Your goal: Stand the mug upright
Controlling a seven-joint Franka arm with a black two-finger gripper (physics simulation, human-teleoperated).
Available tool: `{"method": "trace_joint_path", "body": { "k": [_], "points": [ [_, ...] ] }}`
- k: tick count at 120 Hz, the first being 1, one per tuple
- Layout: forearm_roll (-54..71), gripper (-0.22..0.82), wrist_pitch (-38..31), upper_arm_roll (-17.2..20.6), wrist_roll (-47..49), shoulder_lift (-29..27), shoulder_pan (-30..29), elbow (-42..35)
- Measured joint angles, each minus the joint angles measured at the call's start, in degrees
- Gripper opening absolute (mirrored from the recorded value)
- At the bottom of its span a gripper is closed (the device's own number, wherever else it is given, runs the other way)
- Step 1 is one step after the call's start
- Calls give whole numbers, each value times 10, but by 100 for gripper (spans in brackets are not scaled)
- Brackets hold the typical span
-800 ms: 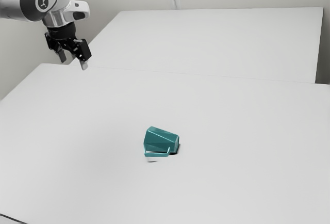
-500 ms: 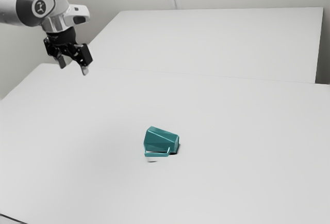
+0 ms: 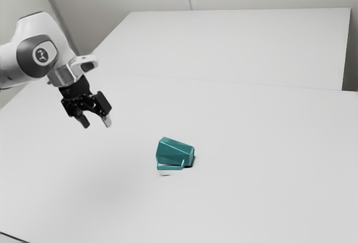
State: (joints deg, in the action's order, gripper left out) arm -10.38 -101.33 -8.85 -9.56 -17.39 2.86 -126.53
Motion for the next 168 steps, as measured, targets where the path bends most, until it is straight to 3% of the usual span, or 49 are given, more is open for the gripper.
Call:
{"method": "trace_joint_path", "body": {
  "k": [19, 39, 74, 134, 168],
  "points": [
    [-17, 60, -42, 2, -52, 33, -3, -28],
    [-49, 60, -91, 1, -118, 113, -16, -4],
    [-153, 60, -163, 1, -232, 185, -19, 3],
    [-375, 60, -187, 2, -408, 238, -27, -10],
    [-449, 60, -195, 32, -469, 253, -20, -20]
  ]
}}
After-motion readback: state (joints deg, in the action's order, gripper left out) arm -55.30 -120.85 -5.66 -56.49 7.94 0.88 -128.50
